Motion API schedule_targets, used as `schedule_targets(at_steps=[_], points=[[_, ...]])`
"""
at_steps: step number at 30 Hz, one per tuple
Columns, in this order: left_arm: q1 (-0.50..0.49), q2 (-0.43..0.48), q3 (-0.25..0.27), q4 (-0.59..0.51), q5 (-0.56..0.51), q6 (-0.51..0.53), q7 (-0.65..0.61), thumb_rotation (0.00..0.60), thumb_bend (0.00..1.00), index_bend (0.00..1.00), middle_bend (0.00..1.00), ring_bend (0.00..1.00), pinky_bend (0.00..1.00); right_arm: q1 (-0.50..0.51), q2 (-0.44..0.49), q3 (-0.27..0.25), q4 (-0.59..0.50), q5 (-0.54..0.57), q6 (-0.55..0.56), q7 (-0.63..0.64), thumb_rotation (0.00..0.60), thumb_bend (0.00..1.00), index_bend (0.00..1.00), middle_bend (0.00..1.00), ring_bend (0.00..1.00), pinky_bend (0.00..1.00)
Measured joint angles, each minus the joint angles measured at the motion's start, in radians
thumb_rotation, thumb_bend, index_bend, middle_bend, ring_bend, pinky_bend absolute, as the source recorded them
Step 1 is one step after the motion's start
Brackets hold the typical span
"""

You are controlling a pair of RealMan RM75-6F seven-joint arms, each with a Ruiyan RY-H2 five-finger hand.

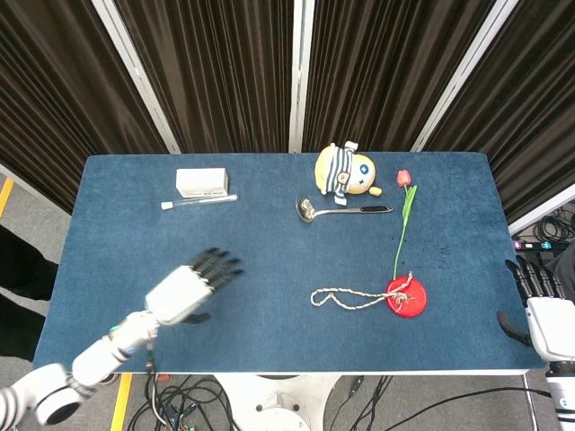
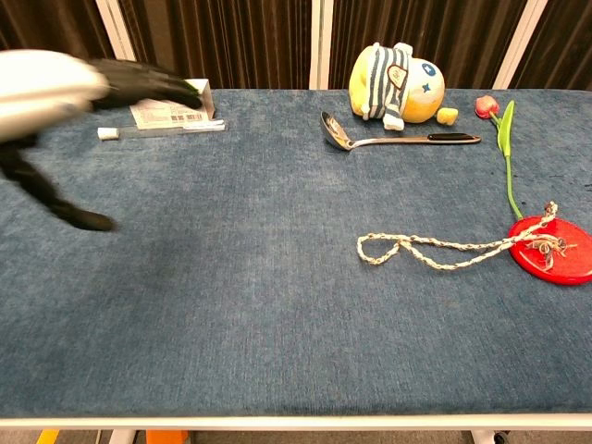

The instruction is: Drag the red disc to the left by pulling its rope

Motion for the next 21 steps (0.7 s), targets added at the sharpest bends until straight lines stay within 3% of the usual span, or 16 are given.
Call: schedule_targets(at_steps=[12,21], points=[[-0.247,-0.227,-0.040,0.135,-0.025,-0.242,0.016,0.600,0.03,0.11,0.07,0.00,0.09,-0.003,-0.003,-0.004,0.025,0.005,-0.009,0.018,0.600,0.26,0.00,0.00,0.00,0.00],[-0.371,-0.362,-0.056,0.263,-0.080,-0.324,-0.019,0.600,0.03,0.11,0.08,0.00,0.09,-0.007,-0.007,-0.003,0.044,0.007,-0.006,0.050,0.600,0.26,0.00,0.00,0.00,0.00]])
